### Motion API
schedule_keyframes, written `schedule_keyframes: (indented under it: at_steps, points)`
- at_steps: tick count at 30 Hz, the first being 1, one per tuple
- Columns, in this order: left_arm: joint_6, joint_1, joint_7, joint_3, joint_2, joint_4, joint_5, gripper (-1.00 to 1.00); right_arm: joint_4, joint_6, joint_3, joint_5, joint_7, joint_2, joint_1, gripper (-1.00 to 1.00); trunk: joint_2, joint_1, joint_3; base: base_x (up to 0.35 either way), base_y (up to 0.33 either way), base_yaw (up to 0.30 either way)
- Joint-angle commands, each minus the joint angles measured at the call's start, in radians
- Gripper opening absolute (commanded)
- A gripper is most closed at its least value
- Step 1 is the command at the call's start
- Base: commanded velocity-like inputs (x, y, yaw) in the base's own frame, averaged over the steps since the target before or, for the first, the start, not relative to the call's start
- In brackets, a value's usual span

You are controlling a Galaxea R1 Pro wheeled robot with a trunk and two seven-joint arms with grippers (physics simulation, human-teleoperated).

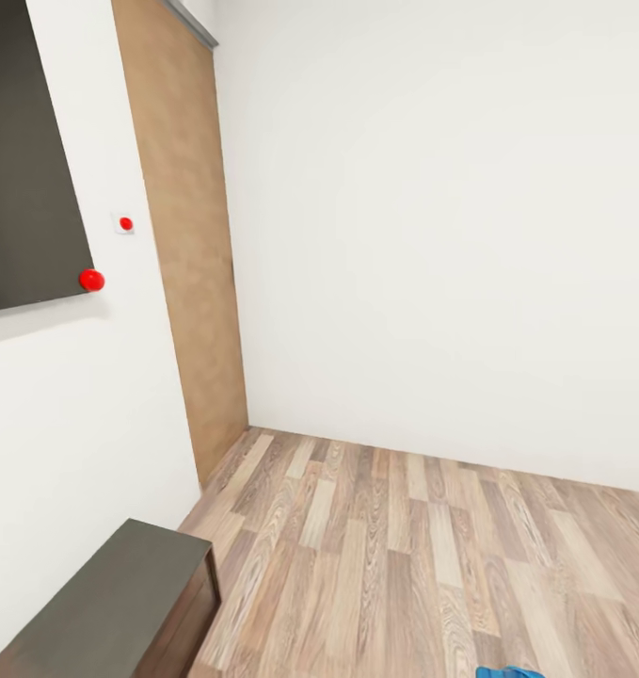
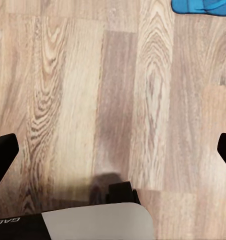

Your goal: In the bedroom, move the book from the bed onto either nightstand, and place the two sandals side by side next to the bed.

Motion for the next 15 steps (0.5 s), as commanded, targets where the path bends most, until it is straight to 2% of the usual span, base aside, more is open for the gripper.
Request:
schedule_keyframes:
  at_steps: [1, 12, 15]
  points:
    - [-0.003, 0.000, 0.000, 0.000, 0.000, 0.001, 0.001, 1.00, -0.001, 0.001, -0.002, -0.001, 0.001, 0.000, 0.000, 1.00, 0.000, 0.001, -0.001, 0.297, 0.000, -0.017]
    - [-0.002, 0.000, 0.001, 0.000, 0.000, 0.001, 0.001, 1.00, -0.001, 0.001, -0.002, -0.002, 0.001, 0.001, 0.000, 1.00, 0.000, 0.001, -0.001, 0.315, 0.000, -0.004]
    - [-0.003, 0.000, 0.001, 0.000, 0.000, 0.001, 0.001, 1.00, -0.001, 0.001, -0.002, -0.002, 0.001, 0.001, 0.000, 1.00, 0.000, 0.001, -0.001, 0.175, 0.000, -0.002]
